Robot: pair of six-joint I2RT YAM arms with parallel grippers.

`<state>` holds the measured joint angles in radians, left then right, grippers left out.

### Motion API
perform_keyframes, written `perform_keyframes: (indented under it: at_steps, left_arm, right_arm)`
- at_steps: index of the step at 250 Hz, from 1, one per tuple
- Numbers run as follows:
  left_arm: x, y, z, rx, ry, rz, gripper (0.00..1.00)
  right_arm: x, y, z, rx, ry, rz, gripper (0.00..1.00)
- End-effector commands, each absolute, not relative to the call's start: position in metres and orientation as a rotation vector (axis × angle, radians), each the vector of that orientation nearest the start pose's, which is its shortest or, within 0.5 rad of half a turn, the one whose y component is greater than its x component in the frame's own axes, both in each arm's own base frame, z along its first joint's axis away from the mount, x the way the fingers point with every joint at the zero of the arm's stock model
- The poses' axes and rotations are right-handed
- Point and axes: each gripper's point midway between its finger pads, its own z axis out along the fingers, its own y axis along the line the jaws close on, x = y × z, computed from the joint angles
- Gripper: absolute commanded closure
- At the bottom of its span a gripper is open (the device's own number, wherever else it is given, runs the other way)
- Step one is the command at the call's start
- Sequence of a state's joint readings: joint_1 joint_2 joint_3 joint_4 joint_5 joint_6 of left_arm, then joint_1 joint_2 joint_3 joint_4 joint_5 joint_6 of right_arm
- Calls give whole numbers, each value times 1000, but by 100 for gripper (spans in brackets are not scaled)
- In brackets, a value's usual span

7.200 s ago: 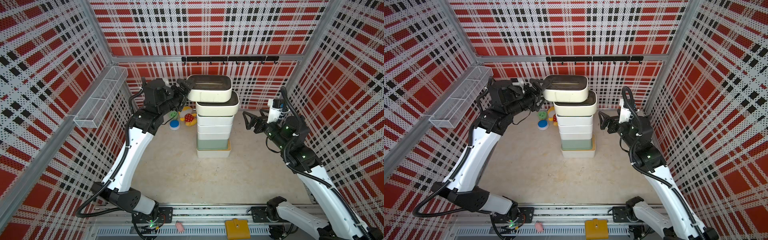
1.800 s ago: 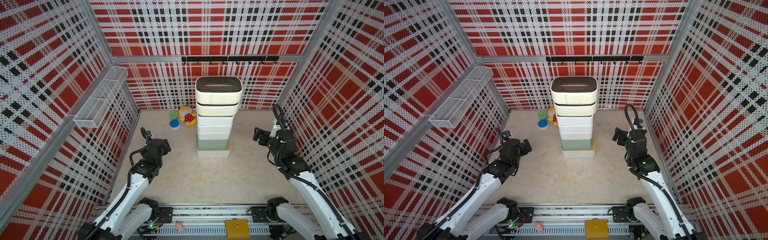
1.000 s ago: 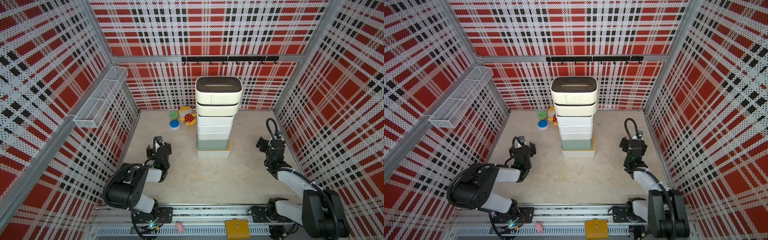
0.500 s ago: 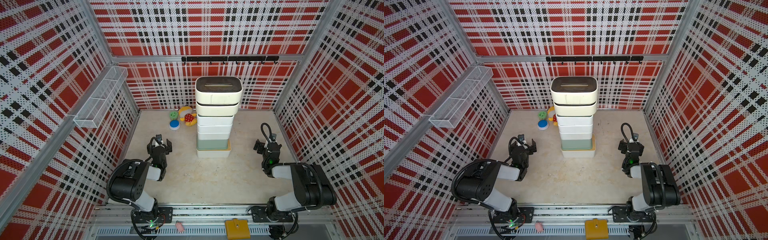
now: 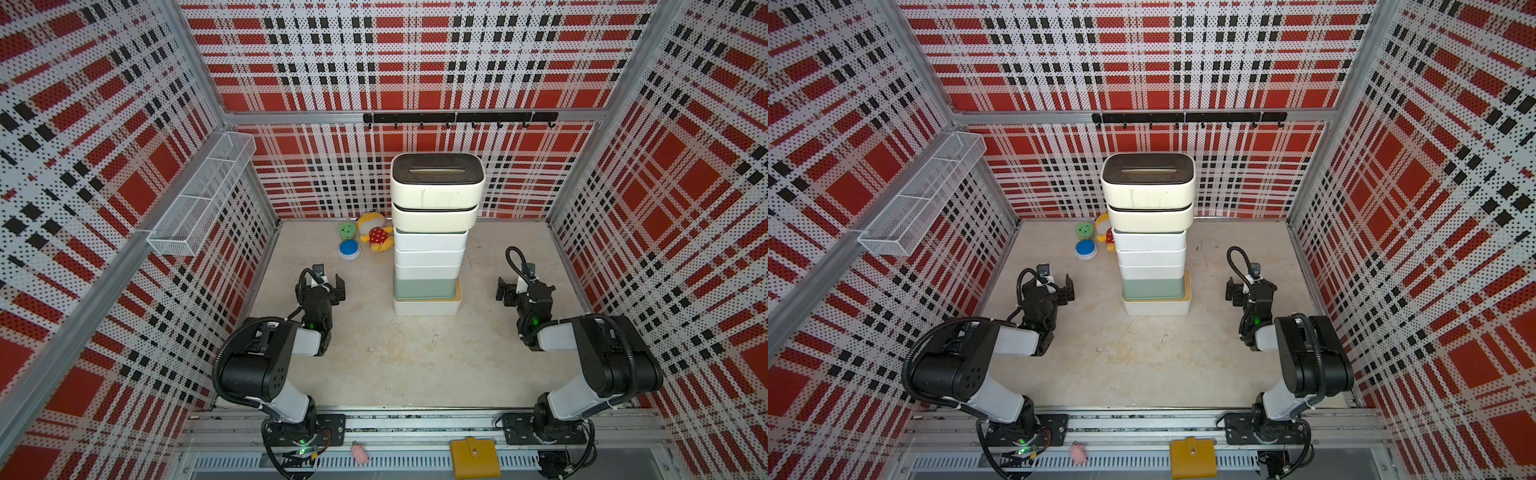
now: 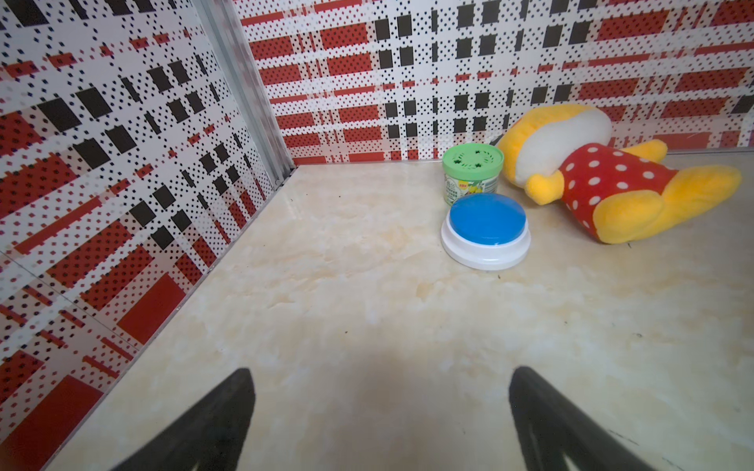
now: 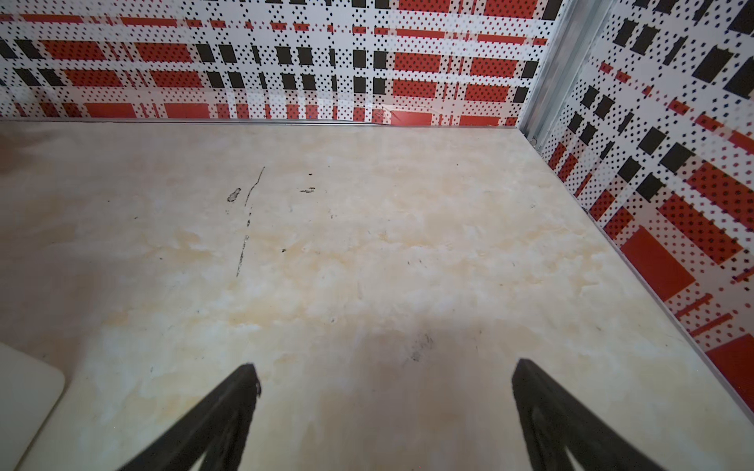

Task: Stack the tissue boxes
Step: Reset both arms

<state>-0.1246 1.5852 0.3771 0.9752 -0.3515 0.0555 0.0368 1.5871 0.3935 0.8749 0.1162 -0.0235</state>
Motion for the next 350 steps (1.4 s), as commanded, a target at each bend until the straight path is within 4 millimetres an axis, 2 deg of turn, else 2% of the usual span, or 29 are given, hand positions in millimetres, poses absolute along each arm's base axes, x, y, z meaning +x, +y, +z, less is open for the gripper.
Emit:
perform_keyframes:
  at_steps: [1,350]
  left_arm:
    - [405,8,119,-96,1788,237,1]
    - [405,8,120,-97,1785,233,1]
  right_arm:
    - [409,-3,107,-10,1841,-103,0]
    - [408,-3,108,-15,1834,-100,0]
